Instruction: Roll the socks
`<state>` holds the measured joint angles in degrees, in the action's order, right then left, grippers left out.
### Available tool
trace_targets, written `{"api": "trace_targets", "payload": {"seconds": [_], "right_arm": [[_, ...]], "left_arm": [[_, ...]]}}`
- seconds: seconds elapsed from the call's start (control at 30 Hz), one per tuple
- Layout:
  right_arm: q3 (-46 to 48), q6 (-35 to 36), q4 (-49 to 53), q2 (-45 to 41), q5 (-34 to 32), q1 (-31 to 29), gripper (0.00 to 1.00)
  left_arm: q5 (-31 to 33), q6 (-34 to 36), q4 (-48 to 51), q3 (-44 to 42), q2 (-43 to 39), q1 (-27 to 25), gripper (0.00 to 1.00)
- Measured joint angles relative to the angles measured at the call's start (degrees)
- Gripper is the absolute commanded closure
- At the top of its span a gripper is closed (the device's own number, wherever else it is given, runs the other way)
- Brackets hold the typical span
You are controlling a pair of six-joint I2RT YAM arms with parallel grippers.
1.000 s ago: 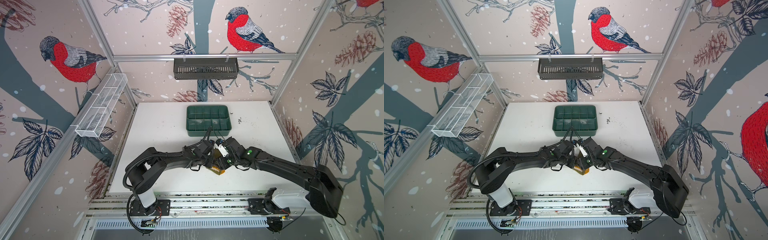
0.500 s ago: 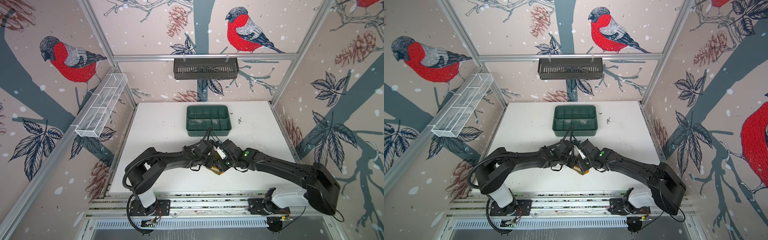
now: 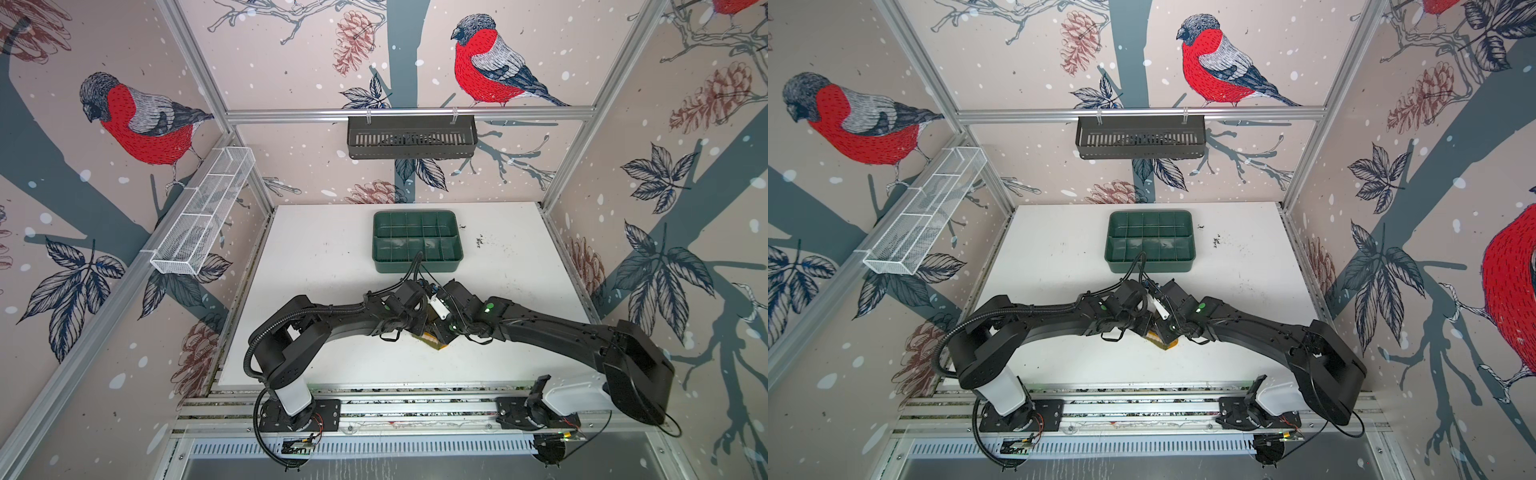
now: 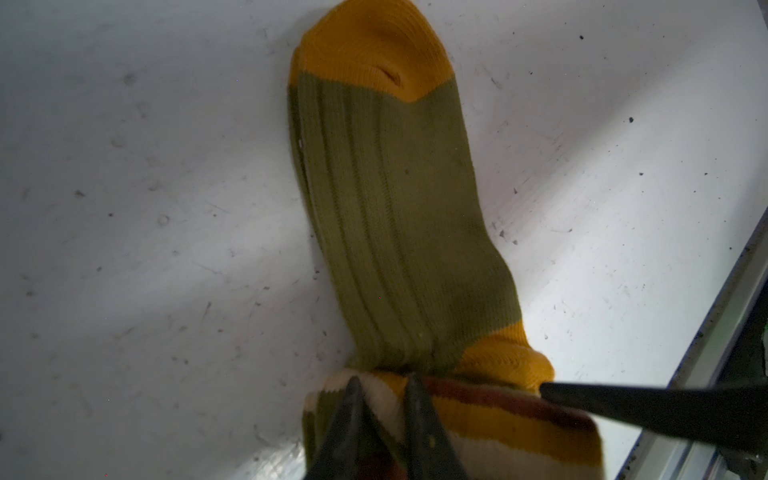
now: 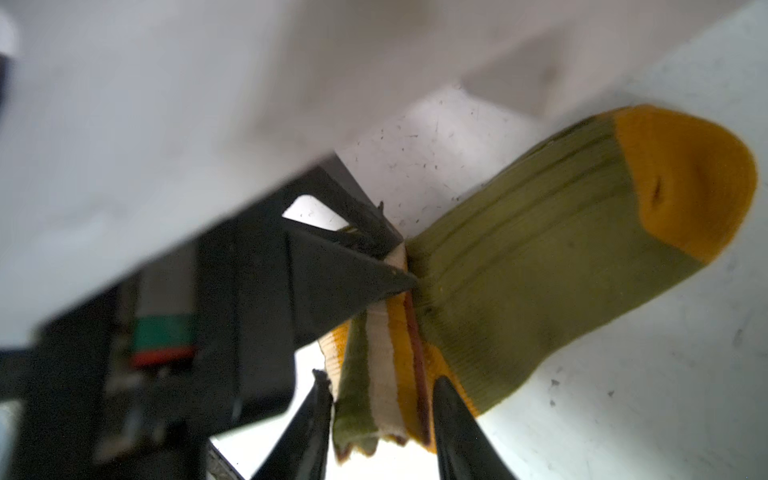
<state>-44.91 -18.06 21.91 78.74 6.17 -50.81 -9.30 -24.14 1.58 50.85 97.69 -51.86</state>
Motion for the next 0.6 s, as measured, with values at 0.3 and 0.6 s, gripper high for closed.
{"api": "trace_targets", "payload": {"seconds": [0.3,0.6], "right_arm": [[1.4,-1.36,-0.92,-0.44,1.44,0.66,0.97],[6.6,-6.25,-3.54,-3.72,9.51,8.24,0.98]], "left_arm": [[-1.01,0.0,0.0,-0.02,0.0,0.31,0.79],[0.42,0.11,0.85,-0.07,-2.38,0.35,0.71]]}}
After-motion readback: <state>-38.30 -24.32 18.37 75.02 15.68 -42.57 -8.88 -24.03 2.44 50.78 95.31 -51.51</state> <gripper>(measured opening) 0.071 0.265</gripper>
